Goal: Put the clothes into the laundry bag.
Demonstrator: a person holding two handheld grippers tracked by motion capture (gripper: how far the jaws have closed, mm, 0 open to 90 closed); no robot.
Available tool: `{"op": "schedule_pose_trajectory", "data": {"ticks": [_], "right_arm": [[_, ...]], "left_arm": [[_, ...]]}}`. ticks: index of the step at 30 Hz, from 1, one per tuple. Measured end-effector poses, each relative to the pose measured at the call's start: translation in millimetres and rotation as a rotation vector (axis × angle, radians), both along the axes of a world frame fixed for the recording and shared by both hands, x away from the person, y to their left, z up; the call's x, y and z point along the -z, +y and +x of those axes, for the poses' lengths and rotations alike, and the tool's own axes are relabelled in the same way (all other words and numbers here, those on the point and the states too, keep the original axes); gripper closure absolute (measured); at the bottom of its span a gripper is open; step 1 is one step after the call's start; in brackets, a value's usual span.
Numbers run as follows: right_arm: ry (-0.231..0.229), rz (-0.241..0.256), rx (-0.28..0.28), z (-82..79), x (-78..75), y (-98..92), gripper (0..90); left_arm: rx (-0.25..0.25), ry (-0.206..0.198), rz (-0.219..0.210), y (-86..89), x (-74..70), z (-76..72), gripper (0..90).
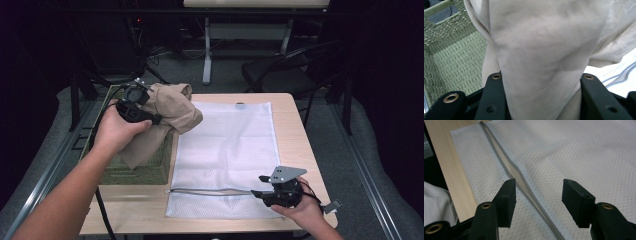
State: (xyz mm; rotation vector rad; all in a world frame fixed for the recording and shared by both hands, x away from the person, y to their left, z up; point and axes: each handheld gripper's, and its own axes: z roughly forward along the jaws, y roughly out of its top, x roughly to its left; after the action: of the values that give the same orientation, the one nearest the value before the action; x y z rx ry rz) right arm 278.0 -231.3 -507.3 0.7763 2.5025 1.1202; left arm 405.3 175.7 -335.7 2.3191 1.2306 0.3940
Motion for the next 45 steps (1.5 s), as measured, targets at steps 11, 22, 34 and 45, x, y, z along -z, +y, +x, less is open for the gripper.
{"op": "schedule_pose_trajectory", "data": {"ticks": [11, 22, 34, 45], "right_arm": [[-0.048, -0.008, -0.069, 32.8, -41.9, 21.9, 46.8], [-0.013, 0.004, -0.141, 53.7, -27.0, 44.7, 50.3], [0.043, -0.006, -0.1, 58.8, -11.9, 52.4, 57.8], [0.078, -0.028, -0.138, 53.5, 10.5, 60.9, 59.1]], "left_arm": [[0.026, -0.009, -0.007, -8.1, 0.2, -5.5, 60.1], [0.061, -0.004, -0.013, -13.4, 3.8, -13.2, 60.1], [0.082, -0.01, -0.019, -20.5, 5.7, -18.5, 60.1], [0.106, 0.004, -0.021, -27.3, 11.0, -20.1, 60.0]]}}
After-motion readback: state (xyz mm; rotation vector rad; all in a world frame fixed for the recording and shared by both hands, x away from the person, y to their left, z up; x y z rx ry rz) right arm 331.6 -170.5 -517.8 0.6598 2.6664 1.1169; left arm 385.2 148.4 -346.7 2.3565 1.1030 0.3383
